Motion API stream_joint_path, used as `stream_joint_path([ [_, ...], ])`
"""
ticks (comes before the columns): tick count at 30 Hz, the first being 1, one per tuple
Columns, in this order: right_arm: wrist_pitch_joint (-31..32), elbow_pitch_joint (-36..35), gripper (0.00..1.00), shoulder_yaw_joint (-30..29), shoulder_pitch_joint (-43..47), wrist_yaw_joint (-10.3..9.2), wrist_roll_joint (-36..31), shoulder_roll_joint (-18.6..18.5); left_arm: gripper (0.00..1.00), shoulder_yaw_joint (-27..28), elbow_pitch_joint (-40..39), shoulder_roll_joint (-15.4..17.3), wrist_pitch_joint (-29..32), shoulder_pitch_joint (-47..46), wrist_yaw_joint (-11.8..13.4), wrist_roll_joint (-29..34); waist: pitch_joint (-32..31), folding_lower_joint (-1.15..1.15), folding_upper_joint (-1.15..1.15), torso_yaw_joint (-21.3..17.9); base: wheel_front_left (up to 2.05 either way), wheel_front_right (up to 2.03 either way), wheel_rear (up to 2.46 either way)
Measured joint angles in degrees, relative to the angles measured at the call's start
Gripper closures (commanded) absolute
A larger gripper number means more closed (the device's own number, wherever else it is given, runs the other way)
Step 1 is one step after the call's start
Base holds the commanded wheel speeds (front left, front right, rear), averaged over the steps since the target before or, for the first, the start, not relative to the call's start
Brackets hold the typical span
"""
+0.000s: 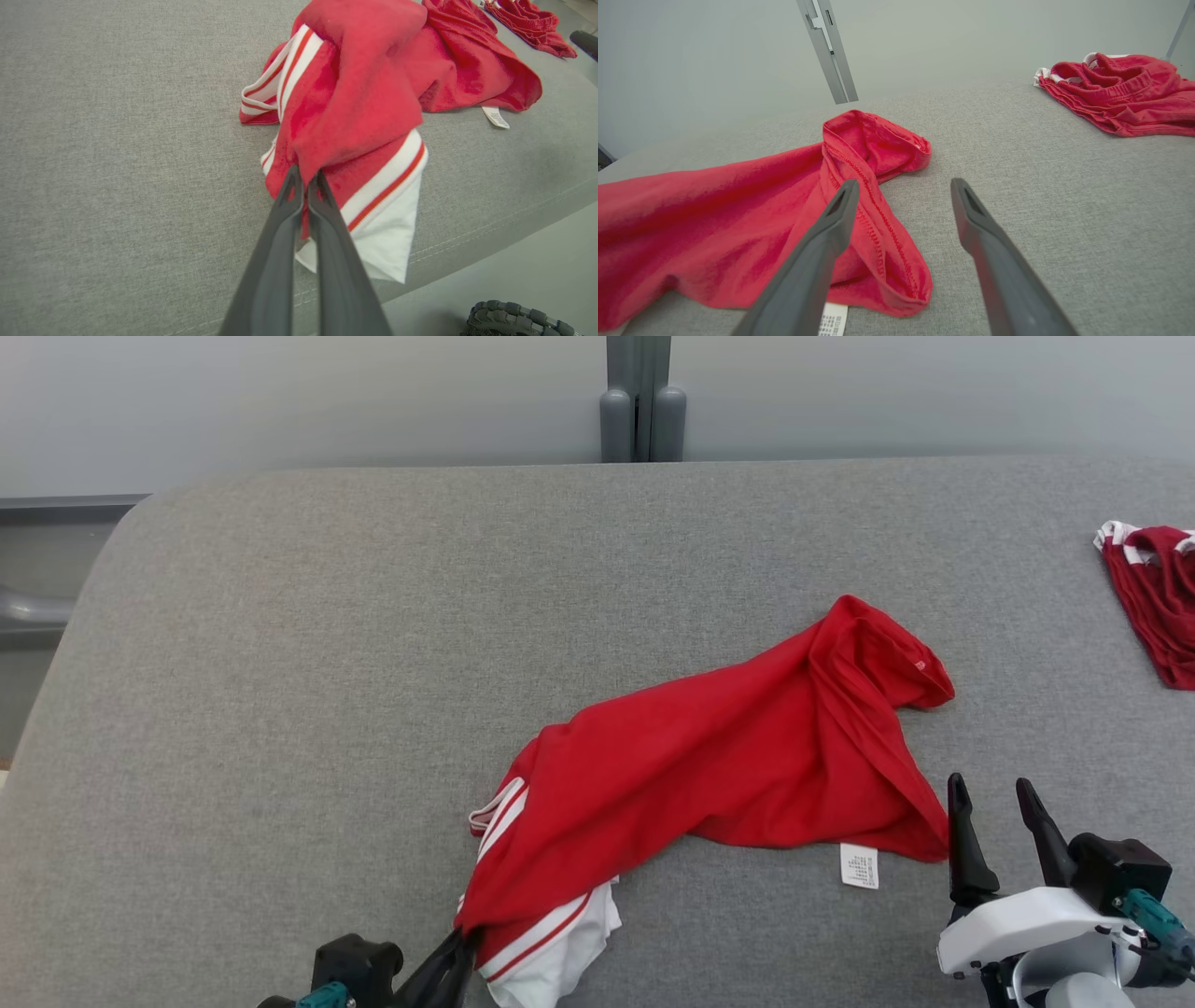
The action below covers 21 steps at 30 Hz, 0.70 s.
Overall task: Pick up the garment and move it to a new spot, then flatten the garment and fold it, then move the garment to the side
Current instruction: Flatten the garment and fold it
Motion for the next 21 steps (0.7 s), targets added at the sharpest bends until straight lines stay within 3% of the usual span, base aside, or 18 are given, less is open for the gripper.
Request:
stream_joint_path([
  [1,0.00,0.10,0.00,0.10,-0.01,0.00,0.00,0.01,0.00,-0.05,1.30,-0.16,-0.58,-0.20,-0.27,0.02,-0.01,0.00,0.00,-0.10,0.00,0.00,0.00],
  [10,0.00,0.08,0.00,0.07,-0.26,0.00,-0.02,-0.02,0.00,3.24,2.14,0.16,-7.16,-9.16,-2.40,0.47,-0.07,0.00,0.00,-1.60,0.00,0.00,0.00],
  [15,0.00,0.21,0.00,0.45,-0.69,0.00,-0.02,0.00,0.00,5.21,3.03,1.34,-7.68,-15.01,-3.00,0.53,0.25,0.00,0.00,-2.99,0.00,0.00,0.00],
  [21,0.00,0.16,0.00,0.55,-1.92,0.00,-0.07,0.01,0.00,6.20,9.53,2.31,-8.11,-22.81,-4.14,0.71,1.55,0.00,0.00,-5.26,0.00,0.00,0.00],
])
